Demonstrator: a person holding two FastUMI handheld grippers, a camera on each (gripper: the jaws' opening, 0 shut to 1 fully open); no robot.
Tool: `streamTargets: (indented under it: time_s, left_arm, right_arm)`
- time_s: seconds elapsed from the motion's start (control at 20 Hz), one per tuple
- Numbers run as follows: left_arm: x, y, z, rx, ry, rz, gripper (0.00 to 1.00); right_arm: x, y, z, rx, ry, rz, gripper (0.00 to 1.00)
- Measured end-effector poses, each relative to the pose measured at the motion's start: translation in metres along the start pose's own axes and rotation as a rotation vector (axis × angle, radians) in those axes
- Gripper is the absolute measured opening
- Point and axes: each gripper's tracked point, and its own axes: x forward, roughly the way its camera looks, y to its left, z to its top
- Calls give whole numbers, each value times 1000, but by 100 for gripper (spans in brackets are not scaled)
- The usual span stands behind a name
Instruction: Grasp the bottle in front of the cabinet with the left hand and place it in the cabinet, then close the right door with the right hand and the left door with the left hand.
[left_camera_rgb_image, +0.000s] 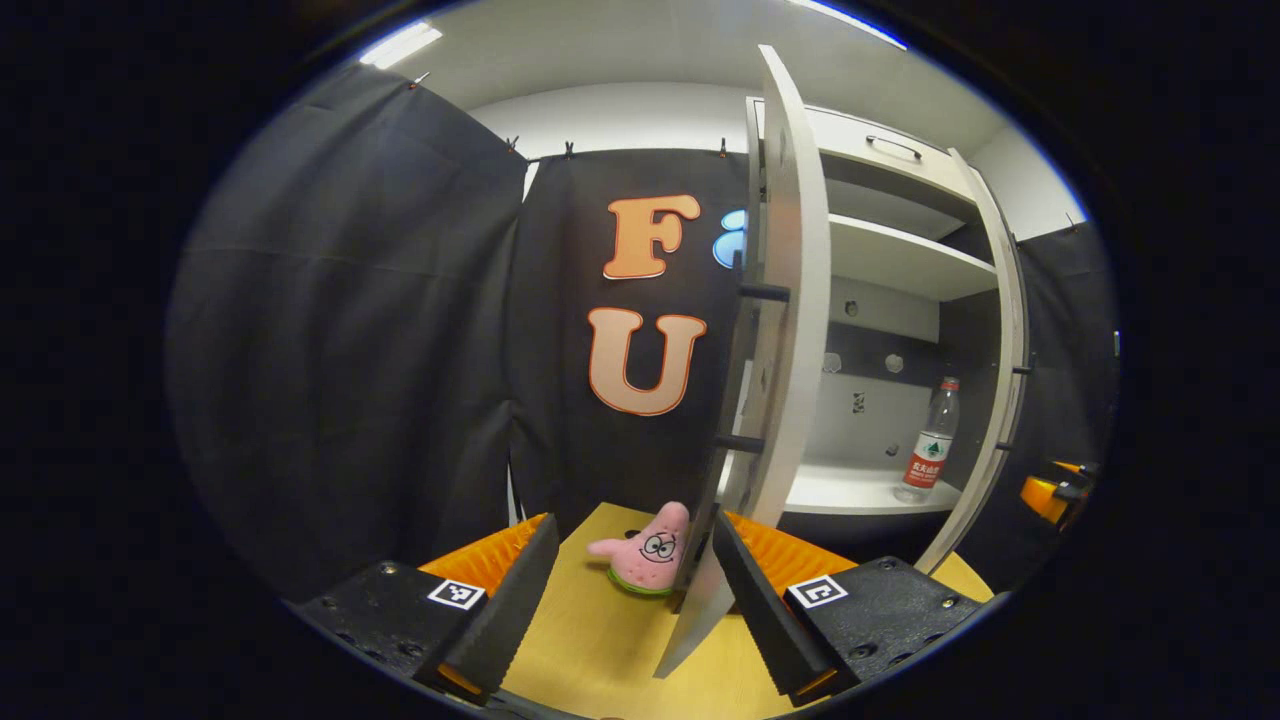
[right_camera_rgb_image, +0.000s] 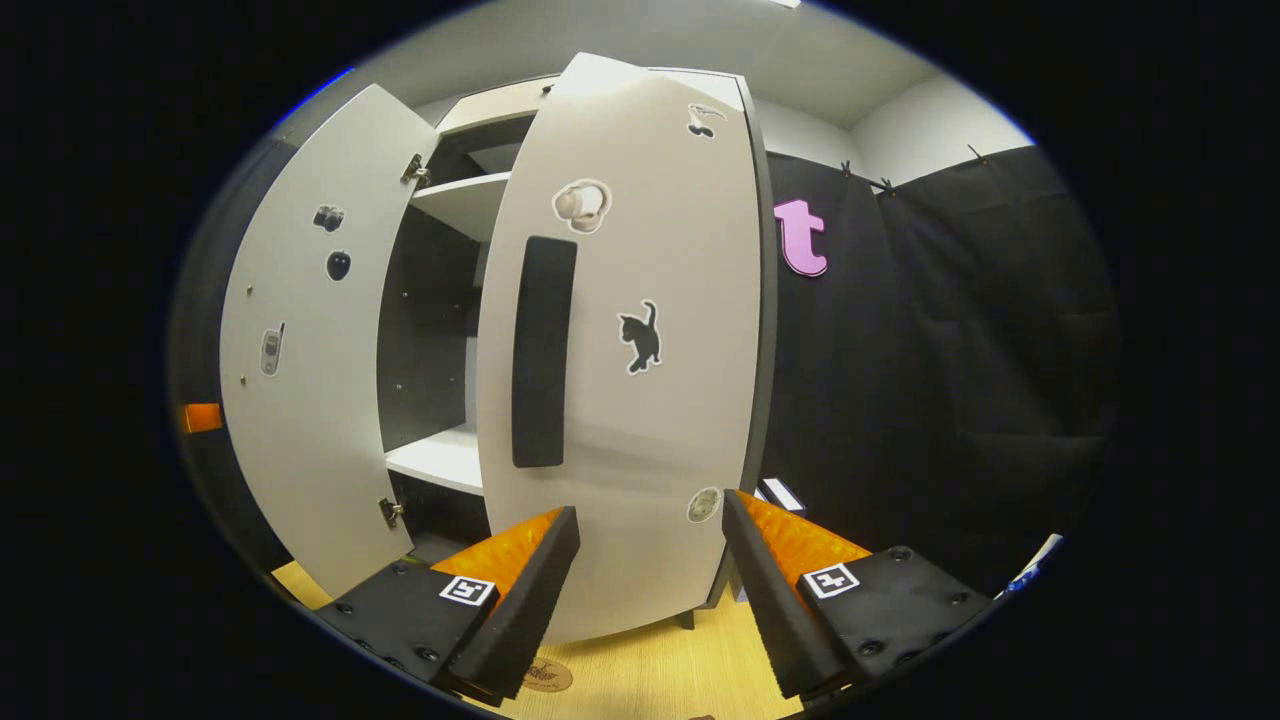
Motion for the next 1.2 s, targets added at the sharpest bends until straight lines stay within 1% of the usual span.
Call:
streamTargets:
  time_s: [0.2, 0.3, 0.4, 0.5, 0.55, 0.6, 0.7, 0.75, 0.8, 0.85, 0.95, 1.0, 1.05, 1.2]
  left_arm:
    - [18, 7, -12, 10, 15, 20, 95]
    - [22, 5, -14, 10, 16, 20, 95]
    - [24, 0, -19, 3, 23, 6, 95]
    - [22, -1, -21, 19, 28, 15, 95]
    - [22, -4, -22, 21, 29, 9, 95]
    - [21, -6, -22, 21, 30, 8, 94]
    - [19, -11, -22, 31, 30, 0, 94]
    - [18, -16, -22, 44, 28, -3, 93]
    - [16, -21, -23, 57, 28, -7, 94]
    - [13, -29, -23, 63, 28, -16, 94]
    - [8, -43, -25, 51, 28, -44, 94]
    - [8, -52, -27, 38, 32, -59, 90]
    - [7, -62, -29, 27, 33, -79, 94]
    - [8, -95, -34, 26, 41, -156, 94]
  right_arm:
    - [-7, -17, 11, 4, -5, -26, 89]
    - [-10, -25, 16, 8, -10, -35, 89]
    - [-13, -35, 20, 8, -22, -51, 89]
    - [-18, -42, 24, 3, -35, -60, 89]
    - [-21, -43, 27, 3, -42, -57, 96]
    - [-23, -43, 28, 4, -48, -50, 89]
    - [-27, -42, 32, -6, -61, -35, 89]
    - [-28, -41, 34, -15, -67, -29, 96]
    - [-29, -40, 36, -21, -75, -25, 96]
    - [-30, -39, 39, -22, -84, -22, 89]
    - [-34, -38, 44, -11, -99, -11, 89]
    - [-36, -37, 46, -6, -106, -4, 96]
    - [-37, -38, 48, -6, -112, -2, 96]
    - [-42, -45, 51, -16, -122, -5, 96]
